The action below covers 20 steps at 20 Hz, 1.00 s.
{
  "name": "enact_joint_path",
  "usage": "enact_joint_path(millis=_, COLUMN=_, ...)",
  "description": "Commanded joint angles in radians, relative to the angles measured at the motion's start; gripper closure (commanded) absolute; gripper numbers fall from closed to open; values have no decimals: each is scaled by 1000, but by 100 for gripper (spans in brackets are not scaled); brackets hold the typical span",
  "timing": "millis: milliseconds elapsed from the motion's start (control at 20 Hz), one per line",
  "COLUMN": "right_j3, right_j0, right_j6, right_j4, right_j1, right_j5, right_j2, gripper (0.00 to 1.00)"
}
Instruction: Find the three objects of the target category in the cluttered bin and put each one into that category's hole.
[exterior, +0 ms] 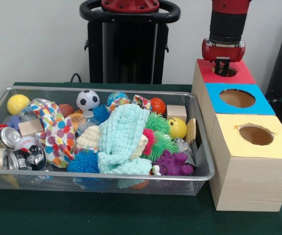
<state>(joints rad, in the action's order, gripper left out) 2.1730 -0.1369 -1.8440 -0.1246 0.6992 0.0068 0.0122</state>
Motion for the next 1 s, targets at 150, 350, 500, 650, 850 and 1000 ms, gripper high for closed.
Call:
enact_joint_path(millis=150, right_j3=13, right_j0=12, right_j6=-193, right_j4=-45, right_j1=23, right_j5=97, right_j2=-80, gripper=100)
enact_joint_path(millis=350, right_j3=12, right_j0=-28, right_j6=-182, right_j4=-55, right_j1=218, right_j5=326, right_j2=-25, gripper=100)
enact_joint_path(millis=500, right_j3=-4, right_j0=-42, right_j6=-185, right_j4=-48, right_j1=297, right_j5=433, right_j2=2, gripper=100)
enact_joint_path(millis=650, right_j3=-14, right_j0=-44, right_j6=-189, right_j4=-46, right_j1=354, right_j5=490, right_j2=15, gripper=100)
enact_joint_path(millis=850, right_j3=-30, right_j0=-33, right_j6=-177, right_j4=-49, right_j1=410, right_j5=551, right_j2=17, gripper=100)
enact_joint_path(millis=1000, right_j3=-33, right_j0=-16, right_j6=-164, right_j4=-55, right_j1=422, right_j5=562, right_j2=6, gripper=100)
